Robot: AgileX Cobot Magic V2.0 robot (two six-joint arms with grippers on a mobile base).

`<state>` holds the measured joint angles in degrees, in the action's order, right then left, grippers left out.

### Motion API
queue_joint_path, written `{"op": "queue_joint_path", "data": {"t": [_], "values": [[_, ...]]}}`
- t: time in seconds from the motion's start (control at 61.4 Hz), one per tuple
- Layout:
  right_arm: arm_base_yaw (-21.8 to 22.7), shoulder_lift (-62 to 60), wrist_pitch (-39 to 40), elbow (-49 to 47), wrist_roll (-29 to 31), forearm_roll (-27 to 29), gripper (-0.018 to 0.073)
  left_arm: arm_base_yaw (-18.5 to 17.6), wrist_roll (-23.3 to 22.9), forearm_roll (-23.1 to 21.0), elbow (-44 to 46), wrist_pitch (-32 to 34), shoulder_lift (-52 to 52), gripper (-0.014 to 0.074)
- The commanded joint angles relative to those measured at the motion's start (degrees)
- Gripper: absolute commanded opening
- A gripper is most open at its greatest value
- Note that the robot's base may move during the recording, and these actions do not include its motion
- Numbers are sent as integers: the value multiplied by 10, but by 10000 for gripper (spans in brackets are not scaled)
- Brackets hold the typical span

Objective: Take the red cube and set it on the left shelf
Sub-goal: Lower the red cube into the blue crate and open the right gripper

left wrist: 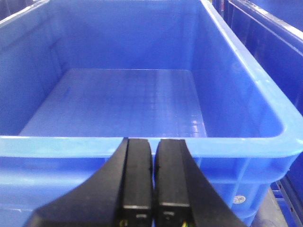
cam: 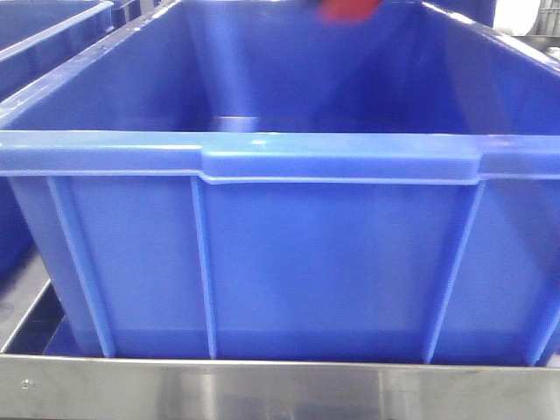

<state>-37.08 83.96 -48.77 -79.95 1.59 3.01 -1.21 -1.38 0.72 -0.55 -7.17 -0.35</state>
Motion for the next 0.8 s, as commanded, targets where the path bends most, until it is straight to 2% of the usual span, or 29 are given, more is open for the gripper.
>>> {"op": "queue_joint_path", "data": {"t": [0.0, 0.212, 0.782], "values": [[1, 23, 36, -45, 6, -4, 205, -1, 0, -4, -13, 49, -8, 102], [1, 101, 25, -77, 6, -6, 205, -1, 0, -4, -13, 49, -8, 102], [1, 212, -3, -79, 6, -72, 205, -1, 0, -4, -13, 49, -8, 102]]}}
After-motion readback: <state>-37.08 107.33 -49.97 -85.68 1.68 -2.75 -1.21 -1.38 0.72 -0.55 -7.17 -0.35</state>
